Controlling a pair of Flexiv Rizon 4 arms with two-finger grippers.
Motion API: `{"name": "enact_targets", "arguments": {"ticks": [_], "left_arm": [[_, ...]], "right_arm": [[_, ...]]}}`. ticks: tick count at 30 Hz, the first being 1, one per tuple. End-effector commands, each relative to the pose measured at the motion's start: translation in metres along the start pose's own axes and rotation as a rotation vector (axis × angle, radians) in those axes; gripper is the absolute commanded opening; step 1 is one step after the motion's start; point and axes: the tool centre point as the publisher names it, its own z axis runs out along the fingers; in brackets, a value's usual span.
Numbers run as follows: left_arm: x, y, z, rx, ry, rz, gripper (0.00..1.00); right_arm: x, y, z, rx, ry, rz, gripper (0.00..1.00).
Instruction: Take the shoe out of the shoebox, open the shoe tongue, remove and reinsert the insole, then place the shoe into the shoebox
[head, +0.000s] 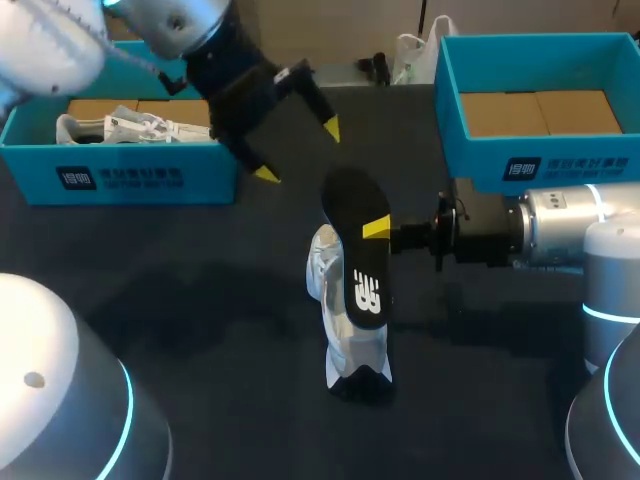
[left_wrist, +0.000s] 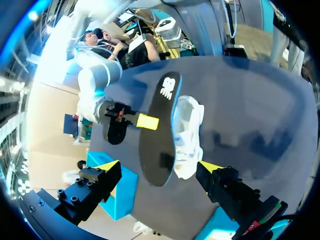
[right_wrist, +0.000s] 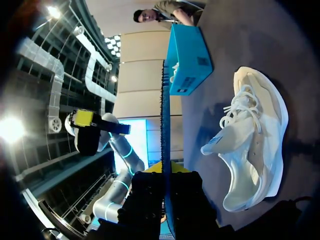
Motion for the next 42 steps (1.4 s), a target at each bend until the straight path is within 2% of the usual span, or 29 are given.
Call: {"name": "enact_targets", "arguments": {"ticks": [1,2,21,22,26,27,29,37,42], "left_arm": [[0.018,0.003,0.007,0.027,-0.620,0.073,1.00],[0.022,0.002,0.004,0.046,-0.646,0.091,1.00],[0.022,0.002,0.004,0.046,-0.646,0.091,1.00],[0.025,0.002,0.005,0.020,-0.643,0.096,1.00],[0.041,0.009,0.007,-0.011,-0.749,0.079,1.00],[0.045,0.011,0.010,0.018,-0.774,0.058,1.00],[0.052,0.017,0.017,0.131,-0.774,0.051,1.00],[0.052,0.017,0.017,0.131,-0.774,0.051,1.00],[0.045,0.011,0.046,0.038,-0.762,0.061,1.00]], "right_arm": [[0.000,0.000,0.002,-0.003,-0.001,0.000,0.00],[0.000,0.000,0.002,-0.003,-0.001,0.000,0.00],[0.000,0.000,0.002,-0.003,-0.001,0.000,0.00],[0.000,0.000,0.002,-0.003,-0.001,0.000,0.00],[0.000,0.000,0.002,-0.003,-0.001,0.000,0.00],[0.000,0.000,0.002,-0.003,-0.001,0.000,0.00],[0.000,0.000,0.002,-0.003,-0.001,0.000,0.00],[0.000,0.000,0.002,-0.003,-0.001,0.000,0.00],[0.000,0.000,0.002,-0.003,-0.001,0.000,0.00]]}}
